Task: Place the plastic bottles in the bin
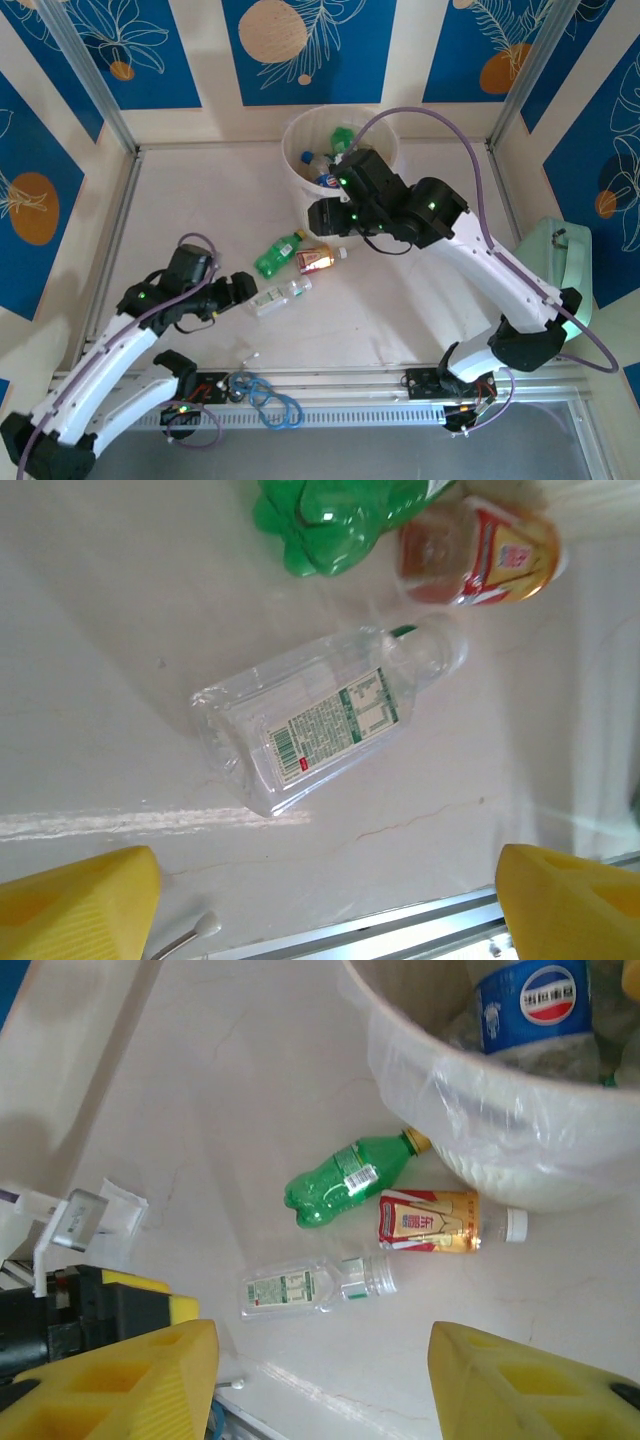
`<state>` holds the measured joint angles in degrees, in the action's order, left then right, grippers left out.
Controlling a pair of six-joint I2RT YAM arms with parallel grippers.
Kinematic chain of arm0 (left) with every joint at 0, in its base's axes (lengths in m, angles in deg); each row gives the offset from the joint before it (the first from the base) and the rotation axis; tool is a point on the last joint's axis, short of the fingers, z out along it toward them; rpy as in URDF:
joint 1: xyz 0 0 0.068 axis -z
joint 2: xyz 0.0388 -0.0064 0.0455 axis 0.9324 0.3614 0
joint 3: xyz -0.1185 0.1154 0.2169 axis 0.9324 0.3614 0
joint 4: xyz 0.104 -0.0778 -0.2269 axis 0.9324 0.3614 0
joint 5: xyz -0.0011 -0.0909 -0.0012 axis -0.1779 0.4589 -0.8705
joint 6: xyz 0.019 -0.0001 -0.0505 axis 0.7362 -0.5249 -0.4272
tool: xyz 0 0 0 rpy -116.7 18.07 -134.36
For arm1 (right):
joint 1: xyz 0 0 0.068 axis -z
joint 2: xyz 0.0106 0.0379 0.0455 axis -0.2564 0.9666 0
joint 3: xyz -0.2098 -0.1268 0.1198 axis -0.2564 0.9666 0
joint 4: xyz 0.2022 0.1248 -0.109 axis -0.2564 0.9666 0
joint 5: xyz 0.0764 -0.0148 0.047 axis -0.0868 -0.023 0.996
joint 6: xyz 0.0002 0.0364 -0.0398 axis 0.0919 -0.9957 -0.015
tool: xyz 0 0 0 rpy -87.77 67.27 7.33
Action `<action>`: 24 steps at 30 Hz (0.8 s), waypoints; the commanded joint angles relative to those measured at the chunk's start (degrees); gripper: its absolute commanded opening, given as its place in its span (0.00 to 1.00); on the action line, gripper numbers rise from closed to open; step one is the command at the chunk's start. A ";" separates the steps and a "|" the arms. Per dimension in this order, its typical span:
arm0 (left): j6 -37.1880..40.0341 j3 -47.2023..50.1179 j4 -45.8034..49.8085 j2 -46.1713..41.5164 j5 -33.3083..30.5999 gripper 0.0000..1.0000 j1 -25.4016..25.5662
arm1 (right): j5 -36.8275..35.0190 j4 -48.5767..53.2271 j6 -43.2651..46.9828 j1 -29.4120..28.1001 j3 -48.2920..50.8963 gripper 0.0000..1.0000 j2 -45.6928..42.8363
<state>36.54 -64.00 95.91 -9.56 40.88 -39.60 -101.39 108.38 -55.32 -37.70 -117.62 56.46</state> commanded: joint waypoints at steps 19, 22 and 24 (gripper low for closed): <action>27.25 -12.62 -1.27 32.03 -13.00 1.00 12.15 | 6.58 -6.02 -8.88 8.24 19.83 0.67 -16.32; 27.86 -12.71 -1.73 34.44 -12.61 1.00 13.10 | 6.87 -6.20 -8.98 8.69 20.80 0.67 -17.24; 27.86 -12.52 -2.04 35.56 -12.19 1.00 13.30 | 7.05 -6.30 -9.05 8.96 21.16 0.67 -17.75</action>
<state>62.40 -75.08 94.01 24.88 28.64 -27.17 -95.99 102.61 -63.34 -29.17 -97.10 40.48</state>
